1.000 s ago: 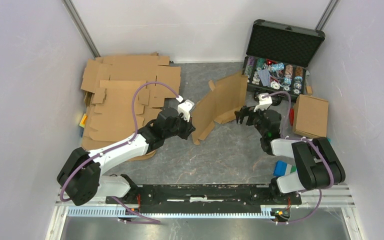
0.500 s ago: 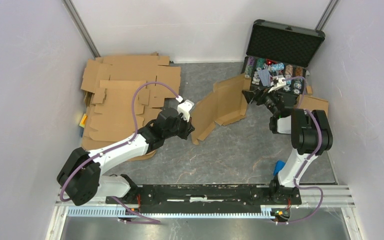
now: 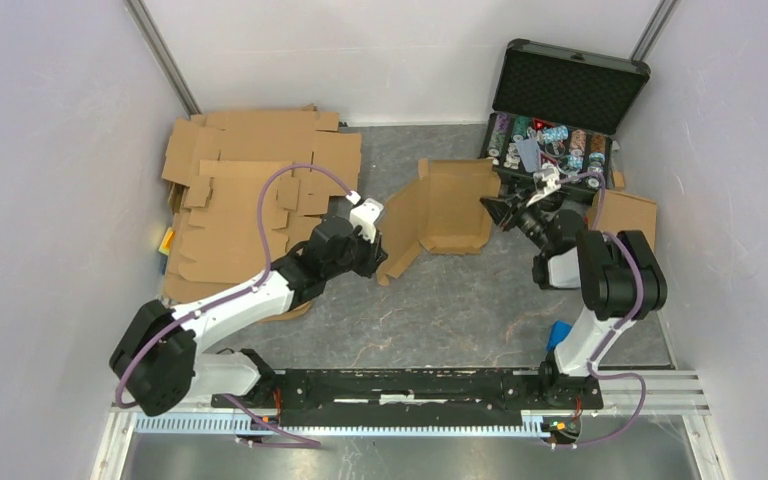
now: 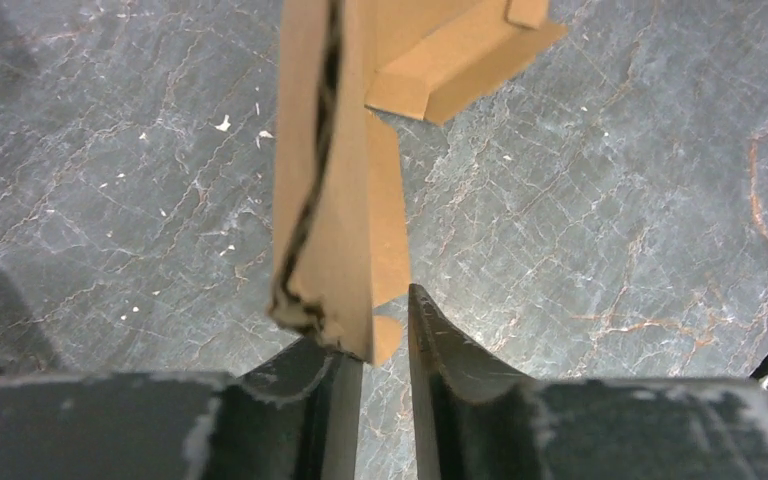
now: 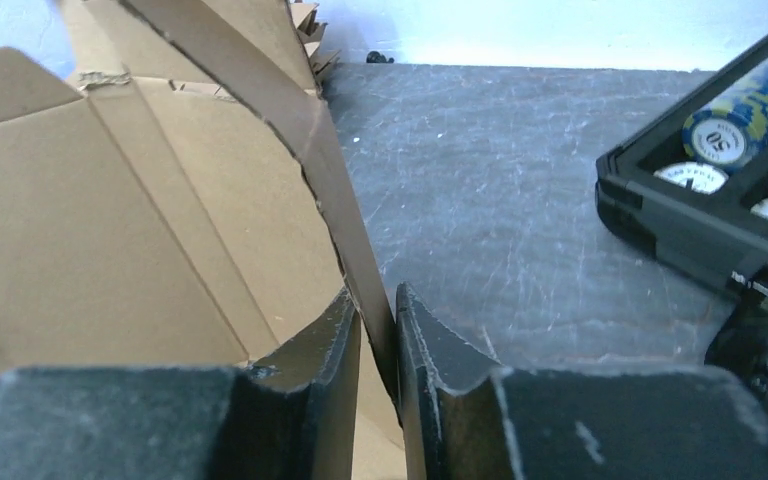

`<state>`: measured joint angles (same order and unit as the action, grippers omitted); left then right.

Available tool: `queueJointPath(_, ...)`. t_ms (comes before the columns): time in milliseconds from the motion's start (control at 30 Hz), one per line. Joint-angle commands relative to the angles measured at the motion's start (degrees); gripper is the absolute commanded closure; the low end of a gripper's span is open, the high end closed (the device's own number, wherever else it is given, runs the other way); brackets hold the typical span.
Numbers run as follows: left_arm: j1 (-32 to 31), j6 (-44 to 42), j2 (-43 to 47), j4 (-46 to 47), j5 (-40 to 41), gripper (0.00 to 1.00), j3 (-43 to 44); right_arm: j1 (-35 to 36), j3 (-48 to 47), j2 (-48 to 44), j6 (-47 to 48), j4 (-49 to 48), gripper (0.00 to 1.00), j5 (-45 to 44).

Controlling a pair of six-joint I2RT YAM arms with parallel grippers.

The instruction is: Fold the paper box

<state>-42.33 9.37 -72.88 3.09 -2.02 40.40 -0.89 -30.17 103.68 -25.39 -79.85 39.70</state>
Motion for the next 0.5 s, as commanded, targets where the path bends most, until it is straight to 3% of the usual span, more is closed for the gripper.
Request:
queueJointPath(0, 0.8, 0.1, 4.0, 5.2, 0.2, 0.63, -2.4, 2.2, 6.3, -7.3, 3.9, -4.4, 0.77, -4.5)
queueJointPath(167, 2.9, 1.5, 3.0, 9.4, -2.8, 0.44, -4.2, 3.3, 15.2, -13.6, 3.6, -7.1, 0.77, -7.1)
queueJointPath(300, 5.8, 3.4, 1.4, 14.8, -6.3, 0.43, -6.3, 5.0, 20.7, -19.2, 4.1, -5.9, 0.77, -9.4)
queueJointPath(467, 7.6, 4.9, 1.9, 23.0, -8.5, 0.47, -10.4, 9.3, 25.2, -28.1, 8.2, 4.3, 0.74, -17.4)
